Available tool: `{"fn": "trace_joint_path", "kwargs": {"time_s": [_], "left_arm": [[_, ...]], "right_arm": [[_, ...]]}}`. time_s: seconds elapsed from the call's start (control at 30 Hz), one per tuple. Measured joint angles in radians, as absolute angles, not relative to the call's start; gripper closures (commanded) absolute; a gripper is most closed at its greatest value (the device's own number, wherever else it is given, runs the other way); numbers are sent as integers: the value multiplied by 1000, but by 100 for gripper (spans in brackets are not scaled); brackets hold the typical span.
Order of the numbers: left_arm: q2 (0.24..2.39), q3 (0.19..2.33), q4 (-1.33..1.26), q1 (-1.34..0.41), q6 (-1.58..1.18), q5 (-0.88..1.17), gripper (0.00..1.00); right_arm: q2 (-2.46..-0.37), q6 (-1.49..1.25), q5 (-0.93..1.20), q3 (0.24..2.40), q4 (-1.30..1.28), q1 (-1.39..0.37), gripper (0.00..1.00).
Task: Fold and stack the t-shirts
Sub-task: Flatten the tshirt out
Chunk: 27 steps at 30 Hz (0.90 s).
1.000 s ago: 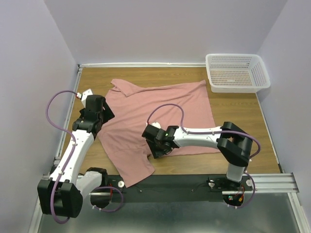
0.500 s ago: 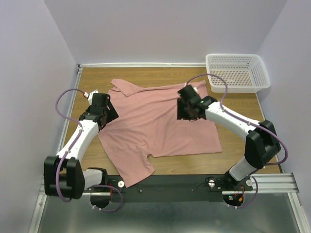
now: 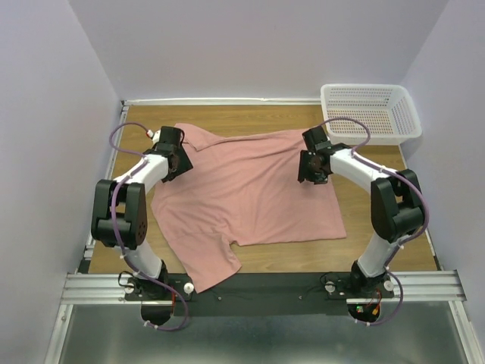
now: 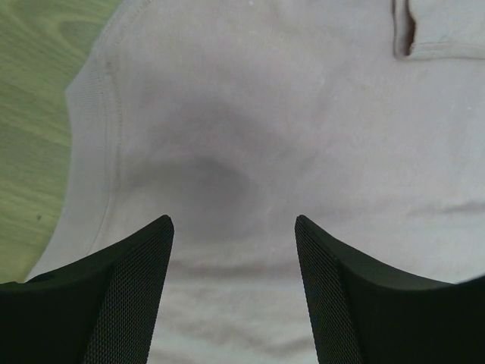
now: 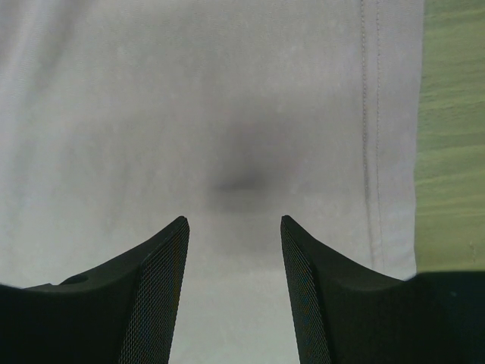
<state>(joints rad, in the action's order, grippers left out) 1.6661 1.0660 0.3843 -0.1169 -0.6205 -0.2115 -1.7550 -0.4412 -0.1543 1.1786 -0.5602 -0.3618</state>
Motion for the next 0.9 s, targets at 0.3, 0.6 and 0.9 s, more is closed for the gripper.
{"fn": "trace_joint_path", "kwargs": {"time_s": [0.3, 0.6, 0.9], "left_arm": [[1727, 1021, 385, -70, -617, -208, 30], [1669, 952, 373, -49, -629, -196, 32], [1513, 813, 456, 15, -667, -141, 32]], "right_arm": [[-1793, -440, -131, 1168, -535, -360, 40], [-1722, -447, -87, 1037, -528, -360, 40], [-1590, -495, 3, 894, -597, -360, 39]]}}
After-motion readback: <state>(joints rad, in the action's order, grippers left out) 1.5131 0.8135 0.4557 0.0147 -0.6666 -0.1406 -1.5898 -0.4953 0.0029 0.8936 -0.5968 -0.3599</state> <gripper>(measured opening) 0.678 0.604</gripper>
